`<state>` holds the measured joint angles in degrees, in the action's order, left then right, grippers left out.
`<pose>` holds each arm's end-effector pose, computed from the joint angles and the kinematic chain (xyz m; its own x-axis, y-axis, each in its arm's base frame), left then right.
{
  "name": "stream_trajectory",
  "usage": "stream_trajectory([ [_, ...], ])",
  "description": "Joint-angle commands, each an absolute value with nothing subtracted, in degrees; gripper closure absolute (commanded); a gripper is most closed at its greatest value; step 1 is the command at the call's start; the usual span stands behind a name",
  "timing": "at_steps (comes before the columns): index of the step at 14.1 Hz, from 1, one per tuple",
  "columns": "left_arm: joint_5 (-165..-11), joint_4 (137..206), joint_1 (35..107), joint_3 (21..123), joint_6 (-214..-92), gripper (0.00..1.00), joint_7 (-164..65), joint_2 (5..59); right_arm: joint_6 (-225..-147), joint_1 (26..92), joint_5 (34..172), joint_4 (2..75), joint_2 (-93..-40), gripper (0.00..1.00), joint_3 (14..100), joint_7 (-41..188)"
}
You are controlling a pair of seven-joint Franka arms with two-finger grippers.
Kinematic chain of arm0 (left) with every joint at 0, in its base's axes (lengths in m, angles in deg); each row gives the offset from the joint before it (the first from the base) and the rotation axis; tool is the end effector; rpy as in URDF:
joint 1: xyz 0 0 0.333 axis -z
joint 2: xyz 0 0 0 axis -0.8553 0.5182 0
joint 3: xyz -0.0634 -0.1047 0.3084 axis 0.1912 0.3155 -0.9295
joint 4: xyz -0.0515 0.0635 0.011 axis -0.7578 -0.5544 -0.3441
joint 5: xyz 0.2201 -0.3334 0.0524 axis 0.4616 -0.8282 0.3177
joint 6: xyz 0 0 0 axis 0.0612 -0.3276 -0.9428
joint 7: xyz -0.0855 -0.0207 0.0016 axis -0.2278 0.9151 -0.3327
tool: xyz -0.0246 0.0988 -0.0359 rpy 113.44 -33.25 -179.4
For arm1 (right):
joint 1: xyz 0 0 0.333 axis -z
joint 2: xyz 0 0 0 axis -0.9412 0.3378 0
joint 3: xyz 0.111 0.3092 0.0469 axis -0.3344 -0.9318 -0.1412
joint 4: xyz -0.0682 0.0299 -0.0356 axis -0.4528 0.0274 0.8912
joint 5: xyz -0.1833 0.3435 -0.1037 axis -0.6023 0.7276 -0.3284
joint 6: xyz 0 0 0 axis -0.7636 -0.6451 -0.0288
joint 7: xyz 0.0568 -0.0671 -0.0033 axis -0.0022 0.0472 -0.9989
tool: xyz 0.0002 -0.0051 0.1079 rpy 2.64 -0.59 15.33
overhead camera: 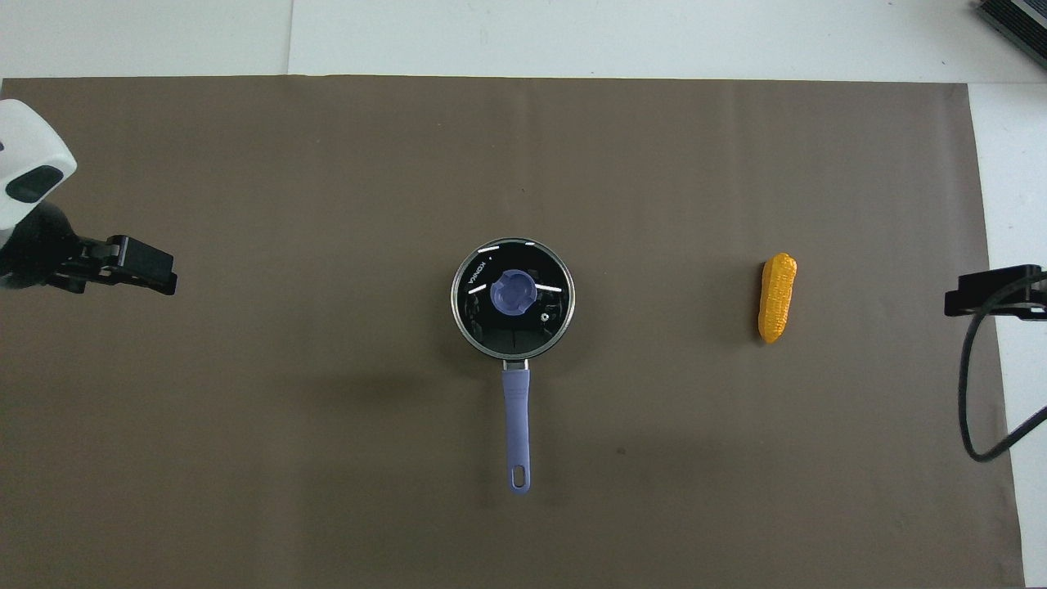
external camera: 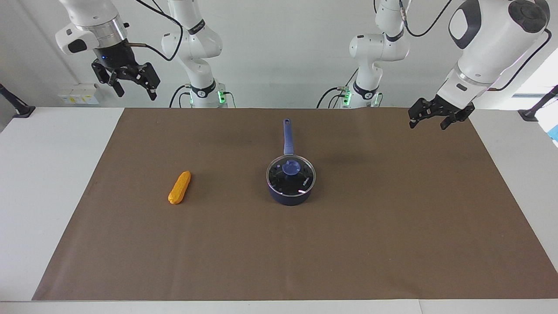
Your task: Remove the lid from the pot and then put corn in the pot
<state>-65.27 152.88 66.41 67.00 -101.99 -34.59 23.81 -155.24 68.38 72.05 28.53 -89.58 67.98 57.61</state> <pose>0.5672 -0.0628 0.6079 0.9907 -0.0990 -0.0931 -0.0952 -0.9945 0.0447 0.5136 -0.0207 0.6808 0.9863 -0.1638 0.0204 -0.1637 -0.9865 -0.0054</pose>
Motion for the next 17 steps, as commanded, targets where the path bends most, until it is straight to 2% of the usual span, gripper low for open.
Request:
stream_trajectory([
  [1, -64.3, 158.0, 69.4, 66.4, -105.8, 0.0, -37.5, 21.0, -155.2, 69.0, 73.1, 29.9, -90.8, 0.0, 68.1, 57.2],
  [5, -64.3, 160.9, 72.8, 66.4, -108.6, 0.0, -40.0, 20.9, -160.6, 69.1, 72.3, 32.1, -89.7, 0.0, 68.1, 57.7],
  [7, -64.3, 162.8, 75.0, 66.4, -110.6, 0.0, -40.1, 21.1, -168.4, 68.5, 72.3, 36.4, -88.7, 0.0, 68.1, 57.7],
  [14, -64.3, 171.4, 83.6, 66.5, -121.7, 0.0, -46.8, 22.2, -185.5, 68.2, 72.3, 39.0, -73.0, 0.0, 68.0, 57.7],
  [17, -64.3, 172.5, 87.8, 66.5, -124.7, 0.0, -52.2, 24.7, -192.1, 67.9, 72.3, 42.7, -70.6, 0.0, 67.6, 56.9],
])
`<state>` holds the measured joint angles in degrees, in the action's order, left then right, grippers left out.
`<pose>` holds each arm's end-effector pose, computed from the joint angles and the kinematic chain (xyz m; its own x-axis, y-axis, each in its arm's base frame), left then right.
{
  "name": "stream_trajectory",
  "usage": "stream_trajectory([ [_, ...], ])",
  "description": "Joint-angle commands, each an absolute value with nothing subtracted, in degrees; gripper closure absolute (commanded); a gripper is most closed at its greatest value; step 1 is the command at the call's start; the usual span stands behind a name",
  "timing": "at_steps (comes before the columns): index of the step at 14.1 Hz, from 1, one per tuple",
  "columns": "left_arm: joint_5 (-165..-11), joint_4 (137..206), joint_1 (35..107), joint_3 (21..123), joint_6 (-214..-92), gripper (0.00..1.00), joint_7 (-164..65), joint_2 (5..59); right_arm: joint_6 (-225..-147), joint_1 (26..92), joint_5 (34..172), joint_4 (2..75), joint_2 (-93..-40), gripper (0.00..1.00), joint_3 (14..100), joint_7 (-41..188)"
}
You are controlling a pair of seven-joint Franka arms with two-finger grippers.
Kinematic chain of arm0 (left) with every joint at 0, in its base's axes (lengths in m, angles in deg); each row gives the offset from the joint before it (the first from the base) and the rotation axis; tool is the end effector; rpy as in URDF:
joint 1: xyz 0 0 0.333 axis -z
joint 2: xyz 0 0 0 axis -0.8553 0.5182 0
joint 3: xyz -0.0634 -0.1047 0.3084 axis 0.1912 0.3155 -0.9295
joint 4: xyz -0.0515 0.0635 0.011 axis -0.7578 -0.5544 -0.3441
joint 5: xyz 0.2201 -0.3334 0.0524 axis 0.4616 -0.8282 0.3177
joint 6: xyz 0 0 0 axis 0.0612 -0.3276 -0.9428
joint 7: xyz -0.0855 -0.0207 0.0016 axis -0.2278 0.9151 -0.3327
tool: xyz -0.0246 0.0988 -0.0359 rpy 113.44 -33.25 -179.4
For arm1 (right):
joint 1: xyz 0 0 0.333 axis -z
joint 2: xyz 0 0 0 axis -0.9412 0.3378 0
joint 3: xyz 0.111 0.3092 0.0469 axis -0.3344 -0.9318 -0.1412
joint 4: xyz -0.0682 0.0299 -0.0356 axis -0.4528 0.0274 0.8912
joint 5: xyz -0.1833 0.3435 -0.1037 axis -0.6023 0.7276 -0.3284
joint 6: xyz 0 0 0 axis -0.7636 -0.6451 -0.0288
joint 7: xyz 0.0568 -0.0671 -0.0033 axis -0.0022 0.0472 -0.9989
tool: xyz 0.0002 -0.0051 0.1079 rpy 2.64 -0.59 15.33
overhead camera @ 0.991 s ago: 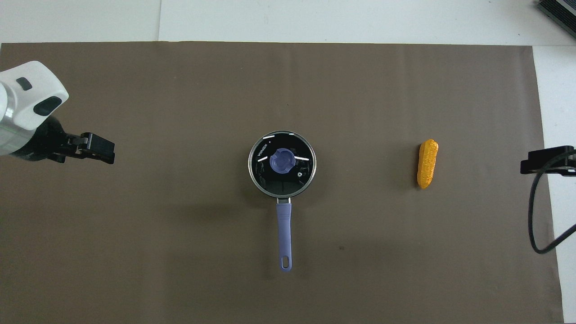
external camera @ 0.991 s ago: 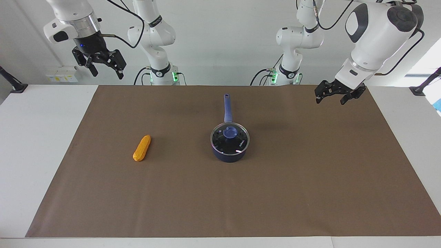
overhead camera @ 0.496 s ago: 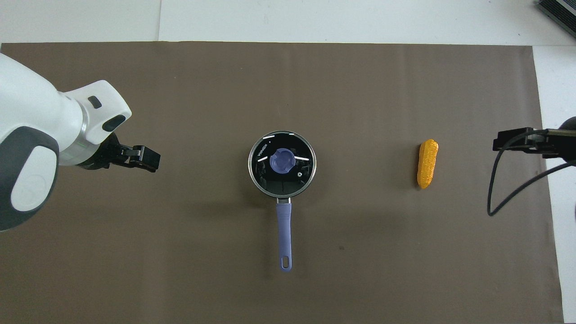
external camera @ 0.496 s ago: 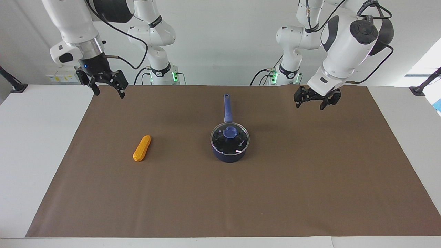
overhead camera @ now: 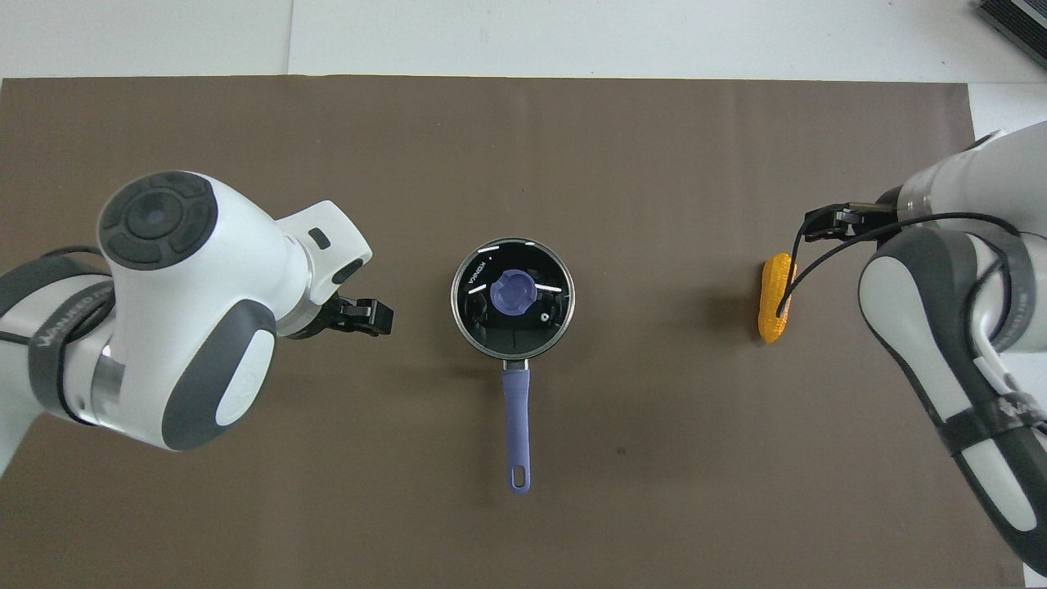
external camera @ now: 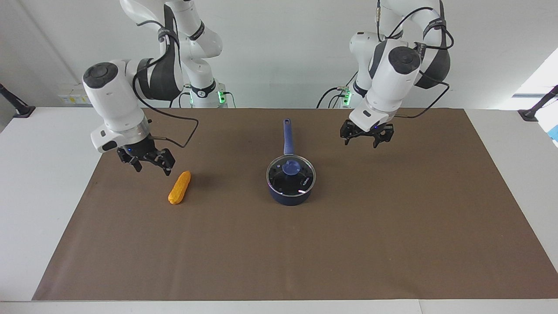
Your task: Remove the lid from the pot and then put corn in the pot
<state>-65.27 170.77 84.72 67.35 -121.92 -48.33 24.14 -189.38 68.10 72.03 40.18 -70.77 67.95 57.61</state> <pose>0.5224 -0.2413 0.4821 0.9832 -0.1680 -0.0717 -0.1666 -0.9857 0.0255 0.6325 -0.0159 0.4454 0.9844 -0.1528 0.0874 -0.1540 -0.9880 0.0072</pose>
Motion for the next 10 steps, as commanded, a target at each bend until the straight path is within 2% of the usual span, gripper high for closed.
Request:
stream_trajectory([
  [1, -64.3, 172.5, 89.2, 66.5, -126.0, 0.0, -54.5, 25.6, -192.2, 66.8, 72.4, 44.0, -69.9, 0.0, 67.6, 56.7],
  [5, -64.3, 172.5, 95.0, 66.5, -128.9, 0.0, -63.5, 27.9, -200.8, 66.0, 72.4, 49.7, -67.3, 0.0, 67.6, 56.6],
  [8, -64.3, 172.6, 99.1, 66.5, -131.6, 0.0, -68.4, 30.1, -202.5, 66.0, 72.4, 50.1, -63.3, 0.0, 67.7, 56.7],
  [10, -64.3, 172.6, 101.1, 66.5, -132.8, 0.0, -70.5, 30.4, -204.0, 66.0, 72.4, 50.9, -63.2, 0.0, 67.7, 56.7],
])
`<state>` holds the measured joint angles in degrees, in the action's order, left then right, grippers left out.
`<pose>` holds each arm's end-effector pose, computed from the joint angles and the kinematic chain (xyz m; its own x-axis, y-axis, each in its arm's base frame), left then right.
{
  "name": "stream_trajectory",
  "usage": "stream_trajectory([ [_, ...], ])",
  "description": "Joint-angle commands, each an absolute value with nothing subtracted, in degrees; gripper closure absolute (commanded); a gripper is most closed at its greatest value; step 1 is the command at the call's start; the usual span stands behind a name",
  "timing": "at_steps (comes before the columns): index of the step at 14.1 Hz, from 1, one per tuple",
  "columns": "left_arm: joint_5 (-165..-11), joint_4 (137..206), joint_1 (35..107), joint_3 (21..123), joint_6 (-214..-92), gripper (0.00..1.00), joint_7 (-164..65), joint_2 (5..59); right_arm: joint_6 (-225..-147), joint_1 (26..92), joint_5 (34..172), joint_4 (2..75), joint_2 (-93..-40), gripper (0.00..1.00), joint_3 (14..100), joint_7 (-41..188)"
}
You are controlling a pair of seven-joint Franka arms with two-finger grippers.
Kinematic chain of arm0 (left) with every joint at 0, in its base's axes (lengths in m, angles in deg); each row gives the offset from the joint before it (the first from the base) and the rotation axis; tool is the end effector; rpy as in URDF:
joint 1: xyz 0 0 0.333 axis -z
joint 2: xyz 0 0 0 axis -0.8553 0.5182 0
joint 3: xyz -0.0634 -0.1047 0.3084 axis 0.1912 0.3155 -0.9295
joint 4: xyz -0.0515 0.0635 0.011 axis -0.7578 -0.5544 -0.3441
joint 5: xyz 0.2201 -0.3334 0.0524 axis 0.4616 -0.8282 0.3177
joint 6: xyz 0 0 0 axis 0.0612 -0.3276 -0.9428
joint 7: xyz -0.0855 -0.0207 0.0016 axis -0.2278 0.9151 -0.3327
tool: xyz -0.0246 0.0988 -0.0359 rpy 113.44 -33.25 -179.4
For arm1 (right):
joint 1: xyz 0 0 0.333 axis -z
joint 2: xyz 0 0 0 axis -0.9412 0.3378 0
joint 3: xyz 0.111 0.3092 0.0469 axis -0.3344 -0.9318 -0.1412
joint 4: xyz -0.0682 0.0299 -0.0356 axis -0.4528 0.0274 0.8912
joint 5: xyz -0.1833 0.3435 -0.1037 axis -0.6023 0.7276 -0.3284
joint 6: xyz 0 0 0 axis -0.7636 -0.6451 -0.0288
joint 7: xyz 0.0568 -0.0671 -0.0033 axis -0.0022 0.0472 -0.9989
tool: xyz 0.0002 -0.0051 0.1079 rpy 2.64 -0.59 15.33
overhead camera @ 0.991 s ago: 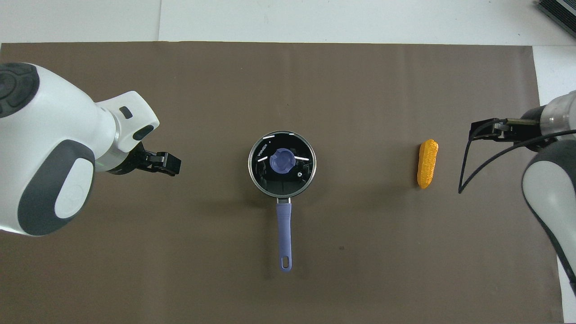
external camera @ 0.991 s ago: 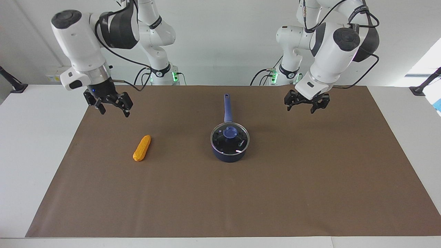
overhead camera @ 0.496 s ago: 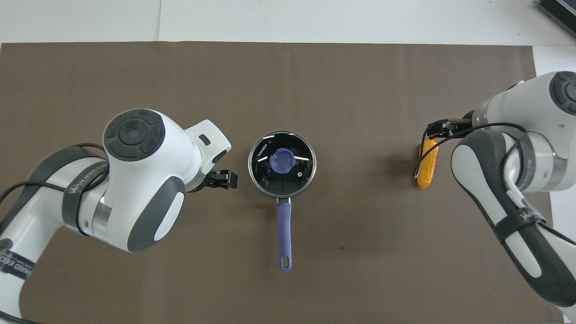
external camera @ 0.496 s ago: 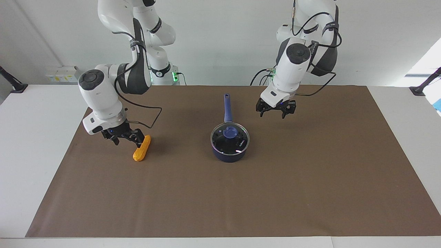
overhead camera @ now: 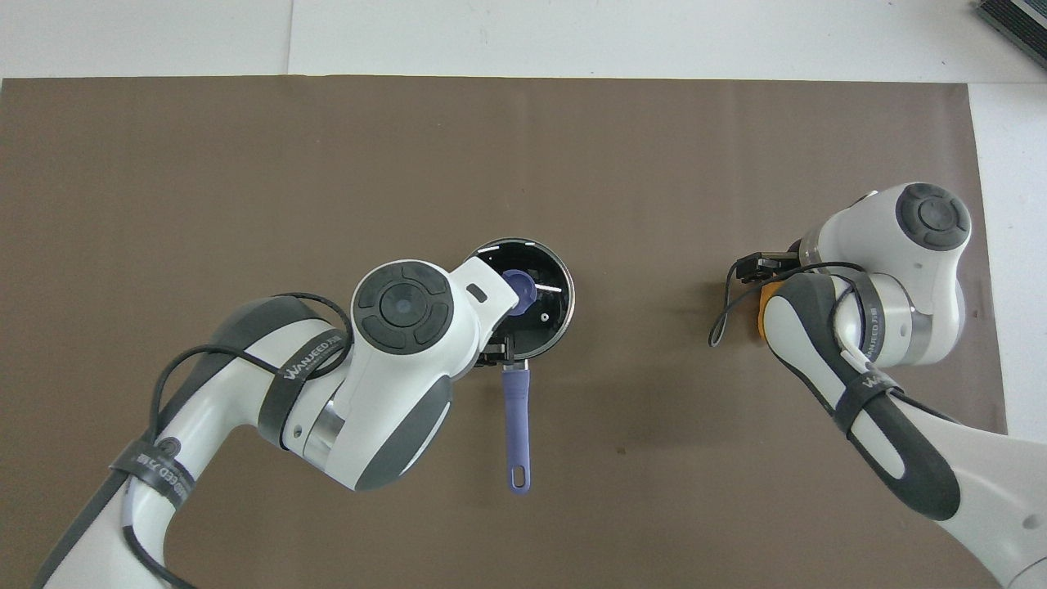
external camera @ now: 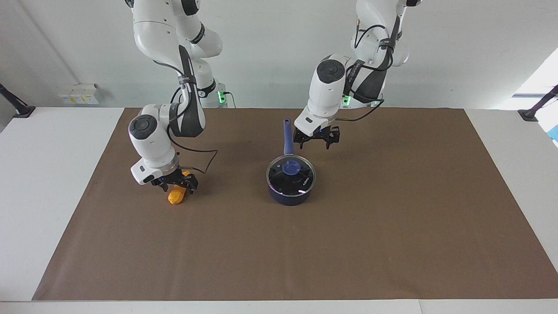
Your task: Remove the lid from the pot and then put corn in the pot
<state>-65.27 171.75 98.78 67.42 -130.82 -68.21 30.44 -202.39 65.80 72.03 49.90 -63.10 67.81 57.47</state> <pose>0.4692 -0.3780 0.4220 0.9968 -0.0624 -0.0498 -0.0620 -0.9980 0.0110 0.6178 0.0103 0.3040 0.9938 -0.1107 0.0128 -0.1110 -0.9935 0.0237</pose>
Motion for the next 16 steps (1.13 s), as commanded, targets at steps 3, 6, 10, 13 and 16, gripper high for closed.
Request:
stream_trajectory([
  [3, -64.6, 173.7, 103.1, 66.6, -132.8, 0.0, -73.4, 29.7, -204.1, 66.0, 72.4, 51.0, -63.2, 0.0, 67.7, 56.6],
  [6, -64.6, 174.4, 105.5, 66.6, -132.7, 0.0, -77.0, 29.2, -204.0, 66.5, 72.5, 51.1, -63.2, 0.06, 67.7, 55.5],
  [10, -64.6, 172.1, 104.9, 66.5, -131.6, 0.0, -77.1, 30.2, -200.4, 67.3, 72.4, 50.4, -63.3, 1.0, 67.7, 56.1],
  [13, -66.6, 167.3, 104.3, 66.4, -129.7, 0.0, -77.3, 32.3, -200.7, 66.7, 72.4, 50.3, -63.2, 1.0, 67.7, 56.1],
  [16, -66.3, 158.9, 102.7, 66.4, -125.6, 0.0, -76.9, 36.6, -200.6, 66.8, 72.4, 49.8, -63.1, 1.0, 67.7, 56.2],
])
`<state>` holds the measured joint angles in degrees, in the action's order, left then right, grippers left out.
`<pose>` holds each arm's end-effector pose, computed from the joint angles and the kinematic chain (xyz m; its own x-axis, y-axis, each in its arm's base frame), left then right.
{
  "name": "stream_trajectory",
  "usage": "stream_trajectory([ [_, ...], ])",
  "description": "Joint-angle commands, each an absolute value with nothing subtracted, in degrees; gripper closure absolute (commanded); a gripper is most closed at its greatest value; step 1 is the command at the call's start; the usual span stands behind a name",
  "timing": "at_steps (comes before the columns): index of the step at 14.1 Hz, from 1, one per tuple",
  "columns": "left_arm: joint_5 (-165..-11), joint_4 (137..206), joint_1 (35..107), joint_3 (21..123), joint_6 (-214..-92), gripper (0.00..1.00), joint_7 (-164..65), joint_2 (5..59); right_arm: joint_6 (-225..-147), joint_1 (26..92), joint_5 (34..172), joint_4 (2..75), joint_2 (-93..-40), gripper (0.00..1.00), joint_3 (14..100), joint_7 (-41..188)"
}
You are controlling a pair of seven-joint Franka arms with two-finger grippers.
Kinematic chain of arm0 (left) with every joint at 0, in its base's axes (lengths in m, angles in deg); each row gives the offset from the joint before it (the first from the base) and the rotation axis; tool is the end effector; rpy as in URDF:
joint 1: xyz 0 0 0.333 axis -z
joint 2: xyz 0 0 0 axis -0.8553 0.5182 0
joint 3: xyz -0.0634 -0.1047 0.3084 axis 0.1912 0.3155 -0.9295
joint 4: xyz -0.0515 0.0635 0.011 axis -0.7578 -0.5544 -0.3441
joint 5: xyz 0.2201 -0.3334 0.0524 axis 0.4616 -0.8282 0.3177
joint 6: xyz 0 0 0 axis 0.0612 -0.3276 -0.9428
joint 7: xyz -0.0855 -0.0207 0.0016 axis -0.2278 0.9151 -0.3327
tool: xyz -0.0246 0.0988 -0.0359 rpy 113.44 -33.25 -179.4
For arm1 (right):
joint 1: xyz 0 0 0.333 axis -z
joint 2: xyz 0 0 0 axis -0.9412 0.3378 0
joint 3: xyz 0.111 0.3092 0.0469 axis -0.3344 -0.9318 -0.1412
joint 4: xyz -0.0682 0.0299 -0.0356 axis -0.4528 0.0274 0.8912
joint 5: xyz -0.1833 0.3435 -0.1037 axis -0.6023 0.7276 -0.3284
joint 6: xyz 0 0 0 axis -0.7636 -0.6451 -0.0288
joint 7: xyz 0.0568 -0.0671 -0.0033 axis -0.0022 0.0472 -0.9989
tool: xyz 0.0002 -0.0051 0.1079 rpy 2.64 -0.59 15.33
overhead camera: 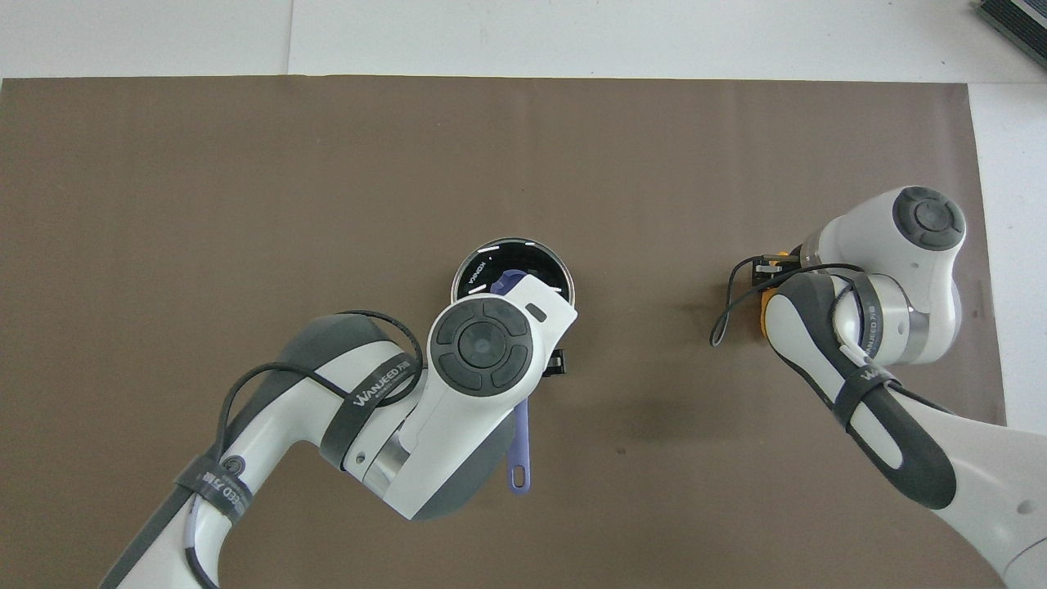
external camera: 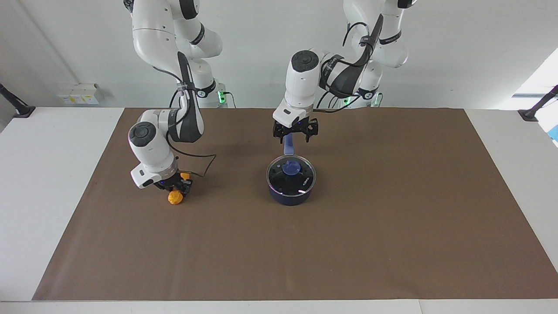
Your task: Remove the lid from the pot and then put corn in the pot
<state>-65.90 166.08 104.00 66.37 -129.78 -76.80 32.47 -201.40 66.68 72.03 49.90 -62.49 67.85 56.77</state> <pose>0.4559 -0.4276 0.4458 0.9996 0.0168 -0.0221 0.0177 -0.9991 0.0392 0.6156 0.0003 0.2959 0.9902 -0.1392 -0.0144 -0.1387 -0.9899 0.0284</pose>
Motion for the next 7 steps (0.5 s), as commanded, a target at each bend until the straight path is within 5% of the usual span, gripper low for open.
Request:
stream_trajectory([
  [1, -66.0, 156.6, 101.9, 66.5, -124.3, 0.0, -76.8, 38.0, -200.2, 67.0, 72.4, 49.2, -63.0, 1.0, 67.7, 56.2],
  [7, -65.4, 148.1, 99.7, 66.6, -121.6, 0.0, -75.0, 44.5, -194.1, 67.2, 72.3, 42.2, -63.7, 1.0, 67.8, 56.2],
])
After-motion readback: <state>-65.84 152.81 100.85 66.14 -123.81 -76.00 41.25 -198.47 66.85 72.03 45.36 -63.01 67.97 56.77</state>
